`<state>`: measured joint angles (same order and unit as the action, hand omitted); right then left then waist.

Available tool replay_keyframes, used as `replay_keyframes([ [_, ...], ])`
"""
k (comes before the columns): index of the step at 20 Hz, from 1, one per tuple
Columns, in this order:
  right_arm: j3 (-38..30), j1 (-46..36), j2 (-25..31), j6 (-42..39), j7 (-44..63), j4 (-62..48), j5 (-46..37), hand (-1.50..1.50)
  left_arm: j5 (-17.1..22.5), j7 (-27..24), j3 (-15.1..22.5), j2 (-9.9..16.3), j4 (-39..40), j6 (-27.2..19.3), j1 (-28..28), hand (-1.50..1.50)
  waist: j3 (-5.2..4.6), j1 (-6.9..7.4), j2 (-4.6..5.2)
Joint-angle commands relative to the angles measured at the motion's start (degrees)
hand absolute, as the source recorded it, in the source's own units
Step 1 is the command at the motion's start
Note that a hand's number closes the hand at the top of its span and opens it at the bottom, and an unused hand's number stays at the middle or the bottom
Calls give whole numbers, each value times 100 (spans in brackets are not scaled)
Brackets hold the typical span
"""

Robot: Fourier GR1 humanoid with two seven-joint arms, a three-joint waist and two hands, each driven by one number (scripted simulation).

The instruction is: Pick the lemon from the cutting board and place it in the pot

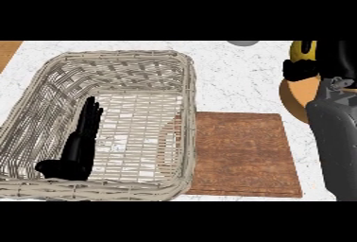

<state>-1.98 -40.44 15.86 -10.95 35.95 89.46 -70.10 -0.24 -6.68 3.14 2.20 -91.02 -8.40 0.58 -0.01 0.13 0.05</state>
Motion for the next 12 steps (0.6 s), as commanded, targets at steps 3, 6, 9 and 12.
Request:
replay_keyframes([
  [3, -929, -56, 850, 238, -949, -1040, 505, 150, 41, 365, 22, 37, -450, 24, 16, 0, 5, 50, 6],
  [6, -1108, 155, 918, 329, -1300, -1204, 786, 150, 205, -431, -247, 103, 362, 275, 29, 0, 0, 15, 8],
  [9, -1361, 130, 1236, -44, -1643, -1553, 1134, 150, -96, 129, 174, -61, -427, 26, 287, 0, 2, 31, -4],
  [12, -1402, 70, 1141, 608, -2027, -2638, 1059, 150, -29, -236, -39, -18, 153, 118, -58, 0, 2, 51, 21],
])
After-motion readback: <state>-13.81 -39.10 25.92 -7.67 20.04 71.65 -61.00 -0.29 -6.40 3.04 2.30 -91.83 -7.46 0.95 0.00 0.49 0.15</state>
